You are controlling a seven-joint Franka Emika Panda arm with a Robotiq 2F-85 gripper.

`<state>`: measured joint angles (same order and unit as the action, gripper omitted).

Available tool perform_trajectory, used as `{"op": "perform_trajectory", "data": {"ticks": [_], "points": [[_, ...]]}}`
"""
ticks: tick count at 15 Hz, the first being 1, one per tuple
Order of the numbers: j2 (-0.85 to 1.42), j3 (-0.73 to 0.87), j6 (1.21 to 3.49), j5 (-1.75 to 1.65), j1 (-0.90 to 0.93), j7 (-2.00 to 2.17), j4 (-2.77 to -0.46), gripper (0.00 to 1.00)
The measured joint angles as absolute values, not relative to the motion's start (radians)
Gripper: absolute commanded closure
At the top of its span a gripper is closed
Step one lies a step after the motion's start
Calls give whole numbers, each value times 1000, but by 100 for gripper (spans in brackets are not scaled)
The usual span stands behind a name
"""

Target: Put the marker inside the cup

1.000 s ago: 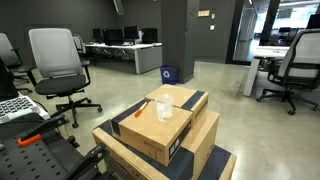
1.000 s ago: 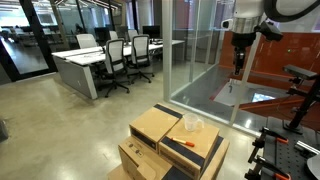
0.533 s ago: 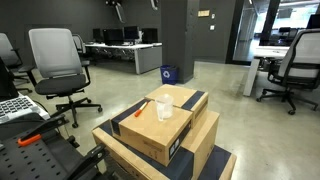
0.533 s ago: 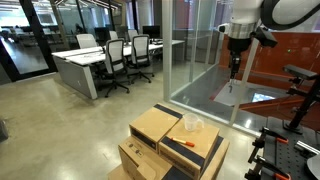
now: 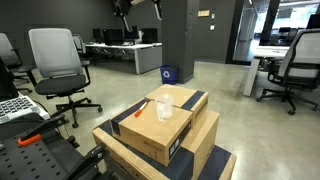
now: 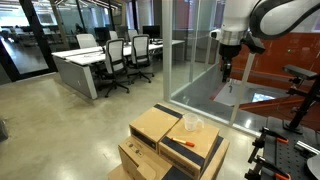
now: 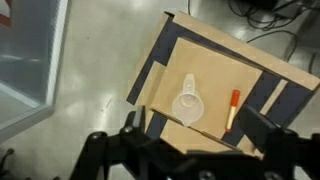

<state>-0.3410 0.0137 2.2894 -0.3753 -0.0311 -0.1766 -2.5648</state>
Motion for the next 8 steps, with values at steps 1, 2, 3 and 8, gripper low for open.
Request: {"op": "perform_trajectory", "data": {"ticks": [1,2,3,8], "points": [[-332,10,2296,-379,-30,-177,-2562,0],[-322,6,2304,-383,-29,-177,-2559,0],[-312,3,2310,-386,-28,-177,-2557,0],[-269,-8,2332,-406,-25,-177,-2550,0]]}}
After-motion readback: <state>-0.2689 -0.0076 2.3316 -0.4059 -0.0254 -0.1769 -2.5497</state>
